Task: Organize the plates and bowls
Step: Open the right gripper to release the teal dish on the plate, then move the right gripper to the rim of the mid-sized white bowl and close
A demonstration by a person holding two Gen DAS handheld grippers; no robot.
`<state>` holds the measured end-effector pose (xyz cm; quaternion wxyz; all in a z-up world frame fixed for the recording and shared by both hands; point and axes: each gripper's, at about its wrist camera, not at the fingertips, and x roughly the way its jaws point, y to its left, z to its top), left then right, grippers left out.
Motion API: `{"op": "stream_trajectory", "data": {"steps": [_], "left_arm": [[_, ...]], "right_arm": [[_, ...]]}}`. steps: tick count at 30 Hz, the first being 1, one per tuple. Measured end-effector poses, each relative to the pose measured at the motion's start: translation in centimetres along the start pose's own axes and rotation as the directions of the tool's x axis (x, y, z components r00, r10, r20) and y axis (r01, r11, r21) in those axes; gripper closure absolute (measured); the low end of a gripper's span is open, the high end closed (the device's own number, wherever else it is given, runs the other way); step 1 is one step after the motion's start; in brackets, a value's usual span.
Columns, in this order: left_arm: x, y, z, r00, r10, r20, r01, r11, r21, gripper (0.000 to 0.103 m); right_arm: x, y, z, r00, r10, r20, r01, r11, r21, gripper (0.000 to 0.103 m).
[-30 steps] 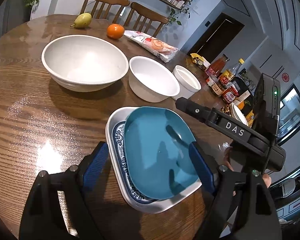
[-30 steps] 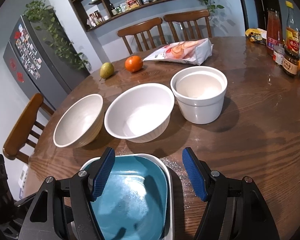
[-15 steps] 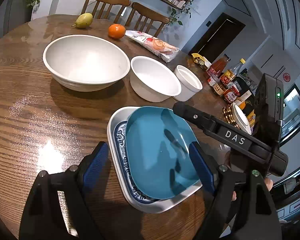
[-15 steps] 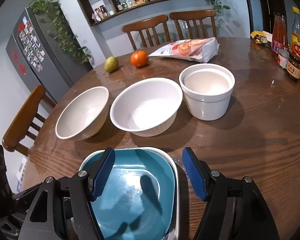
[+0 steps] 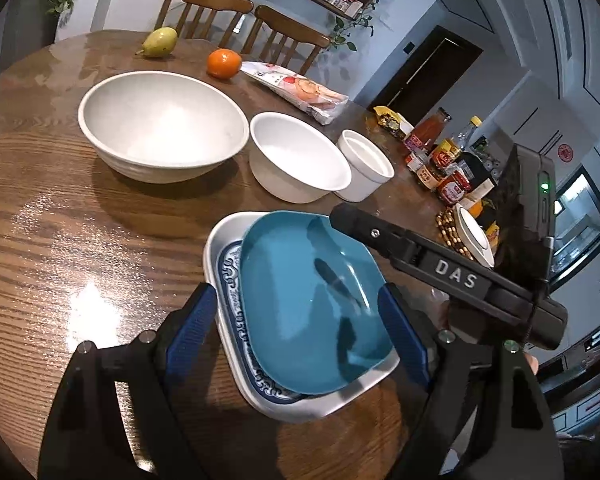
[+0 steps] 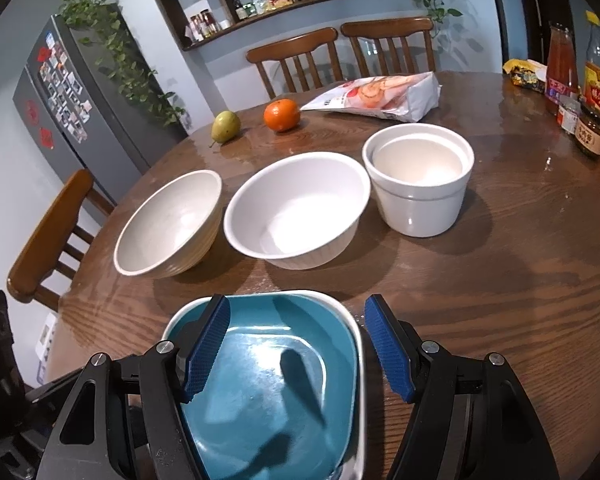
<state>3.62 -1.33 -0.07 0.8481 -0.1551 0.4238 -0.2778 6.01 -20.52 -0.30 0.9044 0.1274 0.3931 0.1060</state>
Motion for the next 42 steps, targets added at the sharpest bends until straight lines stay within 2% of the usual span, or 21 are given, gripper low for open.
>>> {"op": "stream_trajectory", "data": {"steps": [8,18,24,27,29,32,34,35,39,40,42], "left_arm": [[-0.1,0.1,0.2,1.000,-0.004,0.000,0.004,1.000,-0.011,0.022],[-0.8,-1.3,0.0,0.999,-0.012,0.038,0.011,1.000,0.020,0.021],[-1.7,-2.6,1.2,0.997,0.047,0.064,-0.049,0.998,0.030,0.021],[-2.8,-4.2,2.4,0.986,0.139,0.089,-0.142,0.989,0.035,0.021],[-3.8,-5.0,3.5,0.979,0.169,0.114,-0.173,0.984,0.032,0.021],[-5.1,-5.7,5.5,0.966,0.214,0.147,-0.212,0.977,-0.033,0.021],[-5.7,-6.2,6.9,0.974,0.162,0.159,-0.154,0.986,-0.058,0.021],[-5.9,-6.5,7.6,0.972,0.163,0.170,-0.152,0.985,-0.076,0.020],[-5.3,-7.4,9.4,0.981,0.106,0.164,-0.093,0.992,-0.085,0.018],[-4.9,-7.6,9.8,0.982,0.104,0.156,-0.092,0.992,-0.082,0.017],[-3.7,-7.7,10.5,0.979,0.145,0.144,-0.134,0.987,-0.085,0.015]], "right_arm": [[0.1,-0.1,0.0,1.000,-0.013,-0.001,0.013,1.000,-0.002,0.032],[-0.7,0.1,0.3,1.000,-0.001,0.028,0.002,1.000,-0.018,0.032],[-1.9,0.7,1.4,0.999,-0.007,0.036,0.009,0.999,-0.050,0.032],[-2.8,1.1,2.9,1.000,-0.010,0.013,0.011,0.999,-0.052,0.032],[-4.0,1.6,4.5,1.000,-0.026,0.013,0.027,0.997,-0.075,0.032],[-5.3,2.7,6.7,0.997,-0.073,0.009,0.074,0.988,-0.134,0.032],[-6.1,3.2,8.7,1.000,-0.025,-0.018,0.022,0.988,-0.151,0.032],[-6.5,3.2,9.5,1.000,-0.005,-0.021,0.002,0.990,-0.144,0.031],[-7.6,2.5,11.9,0.992,0.121,0.045,-0.115,0.987,-0.110,0.029],[-7.2,2.2,12.2,0.989,0.140,0.037,-0.136,0.986,-0.100,0.029],[-5.6,1.5,12.9,0.989,0.150,0.007,-0.149,0.986,-0.074,0.029]]}}
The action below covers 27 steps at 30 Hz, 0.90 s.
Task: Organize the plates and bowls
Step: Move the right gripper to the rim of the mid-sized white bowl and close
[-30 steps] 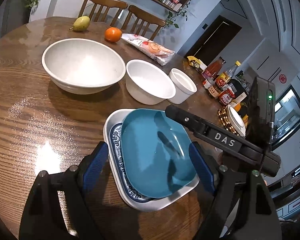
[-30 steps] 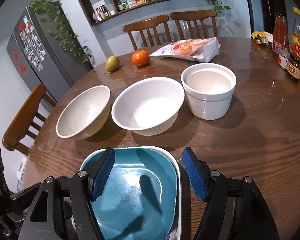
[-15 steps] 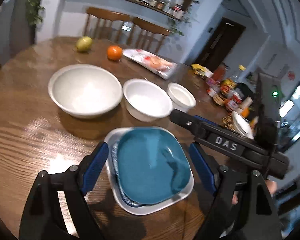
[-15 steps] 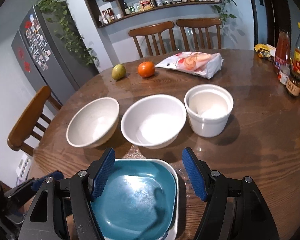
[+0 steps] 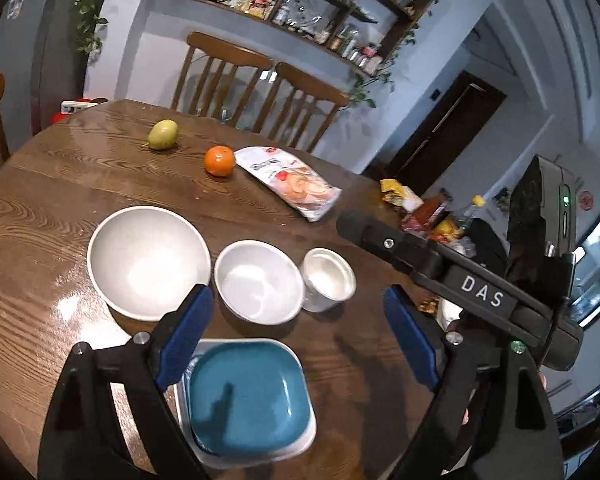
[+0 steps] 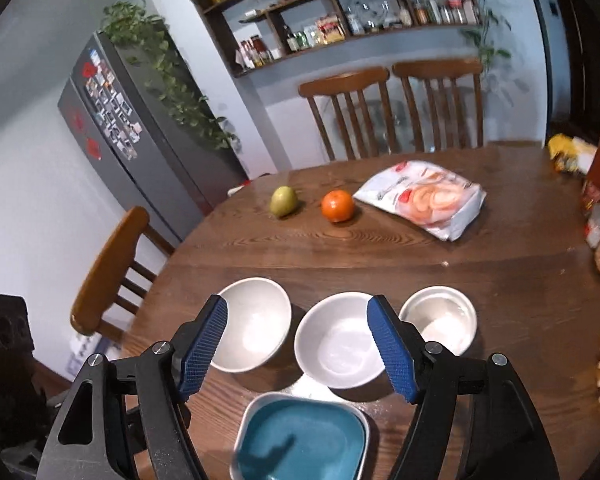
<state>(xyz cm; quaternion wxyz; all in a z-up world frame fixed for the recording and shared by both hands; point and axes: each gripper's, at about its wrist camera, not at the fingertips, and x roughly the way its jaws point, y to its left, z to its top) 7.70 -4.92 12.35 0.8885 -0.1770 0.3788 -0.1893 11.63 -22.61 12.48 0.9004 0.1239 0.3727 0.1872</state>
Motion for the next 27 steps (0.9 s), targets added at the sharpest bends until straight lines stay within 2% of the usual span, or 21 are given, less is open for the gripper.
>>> {"op": "stream_trajectory", "data": {"steps": [3,6,9,12,13,15,18,21,27], "left_arm": [[2.3,0.2,-0.2,0.996,0.085,-0.023,-0.085,0.996,0.012,0.015],[5.2,1.2,-0.9,0.990,0.092,-0.109,-0.092,0.996,0.012,0.016],[8.6,1.6,-1.4,0.971,0.090,-0.223,-0.088,0.996,0.017,0.019],[9.9,2.3,-1.8,0.964,0.101,-0.246,-0.106,0.994,-0.006,0.025],[10.1,2.4,-1.8,0.964,0.101,-0.247,-0.107,0.994,-0.011,0.028],[10.6,2.6,-1.9,0.960,0.097,-0.261,-0.104,0.994,-0.014,0.041],[11.2,3.0,-2.2,0.959,0.086,-0.271,-0.101,0.994,-0.043,0.044],[11.6,3.1,-2.4,0.959,0.127,-0.253,-0.139,0.990,-0.030,0.050],[12.0,3.4,-2.6,0.959,0.118,-0.257,-0.133,0.990,-0.041,0.050]], "right_arm": [[3.2,-1.0,0.3,0.995,-0.036,-0.091,0.037,0.999,0.013,0.029],[6.0,-2.0,0.5,0.987,-0.044,-0.157,0.046,0.999,0.013,0.029],[8.1,-2.9,0.8,0.983,-0.062,-0.175,0.065,0.998,0.014,0.029],[10.5,-3.7,1.2,0.973,-0.074,-0.221,0.079,0.997,0.014,0.031],[11.1,-3.8,1.3,0.971,-0.072,-0.228,0.076,0.997,0.010,0.037],[12.3,-4.3,1.3,0.967,-0.065,-0.247,0.071,0.997,0.018,0.048],[13.1,-4.8,0.9,0.965,-0.084,-0.248,0.090,0.996,0.015,0.059],[13.5,-5.0,0.7,0.967,-0.095,-0.236,0.101,0.995,0.012,0.059],[14.6,-5.3,0.4,0.959,-0.119,-0.258,0.125,0.992,0.006,0.059]]}}
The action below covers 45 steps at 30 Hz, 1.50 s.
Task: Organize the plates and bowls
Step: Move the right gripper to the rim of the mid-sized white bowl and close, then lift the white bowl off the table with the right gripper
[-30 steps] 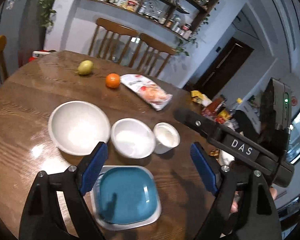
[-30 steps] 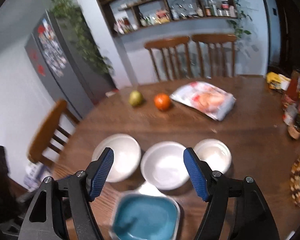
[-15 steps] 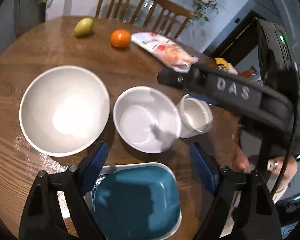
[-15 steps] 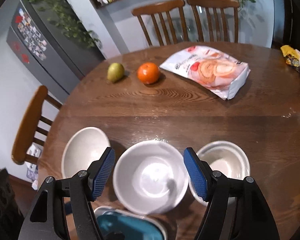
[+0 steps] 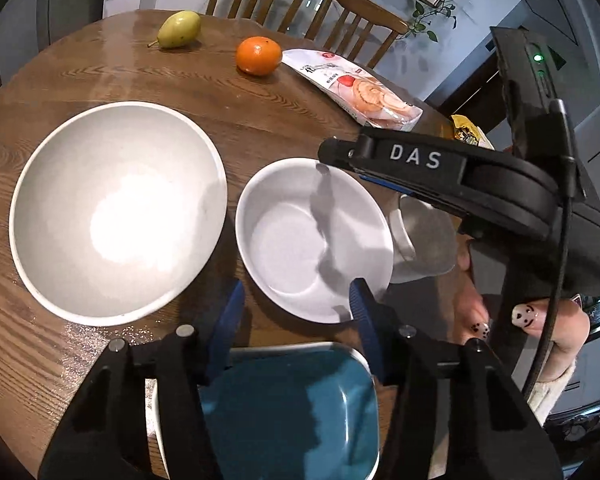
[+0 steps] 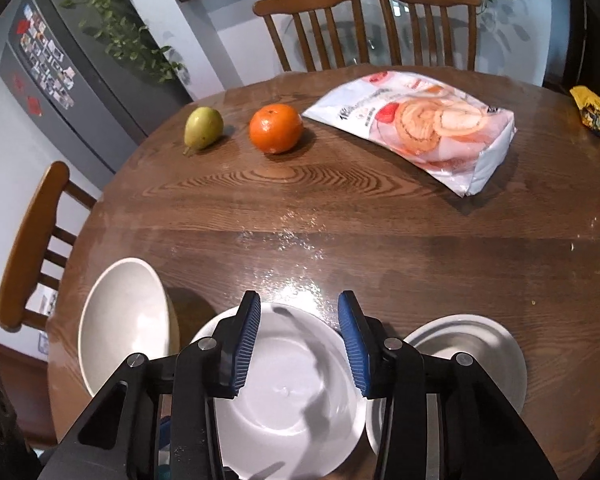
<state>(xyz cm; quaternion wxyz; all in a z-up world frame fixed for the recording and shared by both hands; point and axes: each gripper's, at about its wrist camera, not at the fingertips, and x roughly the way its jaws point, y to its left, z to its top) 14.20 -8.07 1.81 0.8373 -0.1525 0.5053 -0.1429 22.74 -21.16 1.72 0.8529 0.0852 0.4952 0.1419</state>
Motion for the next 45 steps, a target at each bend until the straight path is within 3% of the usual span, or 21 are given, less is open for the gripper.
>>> {"op": "stream_trajectory", "data": {"steps": [17,20,21,25,28,31,38,45], "left_arm": [[0.1,-0.3,-0.2,0.997,-0.075,-0.031,0.074,0.997,-0.021,0.049],[-0.6,-0.7,-0.3,0.993,-0.116,-0.015,0.116,0.993,-0.008,0.047],[-0.8,-1.0,-0.3,0.993,-0.119,-0.009,0.119,0.993,0.009,0.047],[-0.8,-0.8,-0.3,0.994,-0.103,-0.017,0.103,0.995,-0.011,0.047],[-0.8,-0.4,-0.1,0.996,-0.089,-0.025,0.088,0.995,-0.036,0.047],[-0.5,0.0,0.1,0.998,-0.055,-0.024,0.053,0.997,-0.055,0.038],[0.6,0.3,-0.1,0.997,-0.034,-0.062,0.030,0.997,-0.066,0.036],[1.0,0.4,-0.2,0.997,-0.040,-0.066,0.036,0.997,-0.061,0.035]], "right_arm": [[-0.4,0.5,-0.4,1.000,-0.010,-0.013,0.010,1.000,0.020,0.059],[-1.0,0.8,-0.5,0.993,0.115,-0.038,-0.114,0.993,0.033,0.059],[-1.3,1.3,-0.6,0.992,0.124,-0.039,-0.123,0.992,0.020,0.059],[-1.7,1.8,-0.8,1.000,0.014,-0.004,-0.014,1.000,-0.016,0.059],[-1.8,1.0,-0.5,1.000,0.003,0.016,-0.003,1.000,-0.007,0.059],[-1.6,0.1,-0.3,0.998,-0.058,0.034,0.058,0.998,0.010,0.053],[-0.5,0.4,-0.3,0.999,-0.044,0.019,0.045,0.999,-0.023,0.037],[-0.4,0.8,-0.4,0.999,-0.042,0.015,0.042,0.998,-0.040,0.035]]}}
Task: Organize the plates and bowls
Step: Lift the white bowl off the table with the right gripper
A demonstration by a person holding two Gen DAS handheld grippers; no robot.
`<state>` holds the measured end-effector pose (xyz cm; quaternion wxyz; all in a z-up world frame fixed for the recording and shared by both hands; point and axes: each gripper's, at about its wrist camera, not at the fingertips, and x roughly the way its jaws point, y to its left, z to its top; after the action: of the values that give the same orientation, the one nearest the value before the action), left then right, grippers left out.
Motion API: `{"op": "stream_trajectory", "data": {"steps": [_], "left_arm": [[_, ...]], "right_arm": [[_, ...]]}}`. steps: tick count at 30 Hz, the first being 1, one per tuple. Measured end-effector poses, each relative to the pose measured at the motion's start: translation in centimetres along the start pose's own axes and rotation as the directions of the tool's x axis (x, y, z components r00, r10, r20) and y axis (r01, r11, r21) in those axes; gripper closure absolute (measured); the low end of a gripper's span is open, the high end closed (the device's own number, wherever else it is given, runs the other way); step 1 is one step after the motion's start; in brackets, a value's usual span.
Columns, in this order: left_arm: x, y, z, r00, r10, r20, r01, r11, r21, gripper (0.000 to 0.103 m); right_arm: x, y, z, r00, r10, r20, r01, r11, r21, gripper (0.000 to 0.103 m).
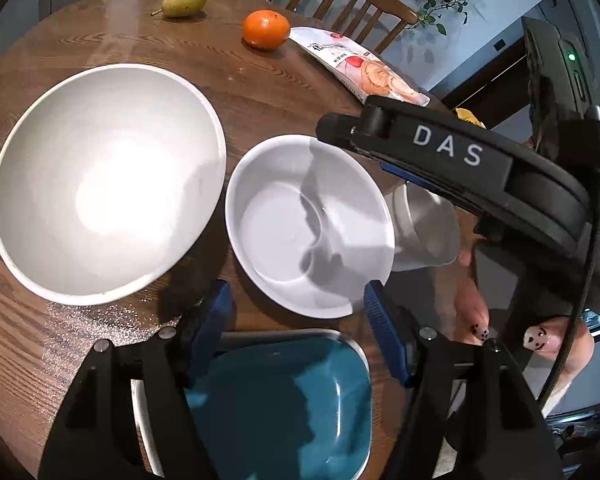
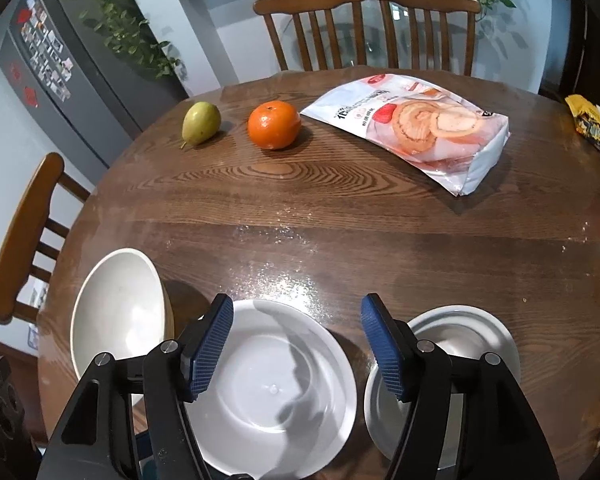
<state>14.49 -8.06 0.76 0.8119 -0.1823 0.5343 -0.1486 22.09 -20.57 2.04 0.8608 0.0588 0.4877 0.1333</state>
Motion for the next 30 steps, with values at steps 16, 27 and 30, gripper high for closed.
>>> {"op": "stream_trajectory", "data": {"steps": [16,27,30], "left_arm": [[0.7,-0.1,-0.1,0.999,-0.035,-0.006,0.035,0.999,-0.008,0.053],[-0.7,-0.4,-0.1,0.998,-0.059,0.025,0.059,0.998,0.000,0.051],[-1.4,-0.5,0.0,0.997,-0.073,0.036,0.072,0.997,0.011,0.051]], "right_arm": [[0.1,0.2,-0.3,0.994,0.087,-0.065,-0.086,0.996,0.023,0.034],[-3.1,0.9,-0.2,0.993,0.114,0.003,-0.115,0.993,0.010,0.034],[-4.0,0.9,-0.2,0.992,0.127,0.023,-0.128,0.992,0.008,0.034]]}}
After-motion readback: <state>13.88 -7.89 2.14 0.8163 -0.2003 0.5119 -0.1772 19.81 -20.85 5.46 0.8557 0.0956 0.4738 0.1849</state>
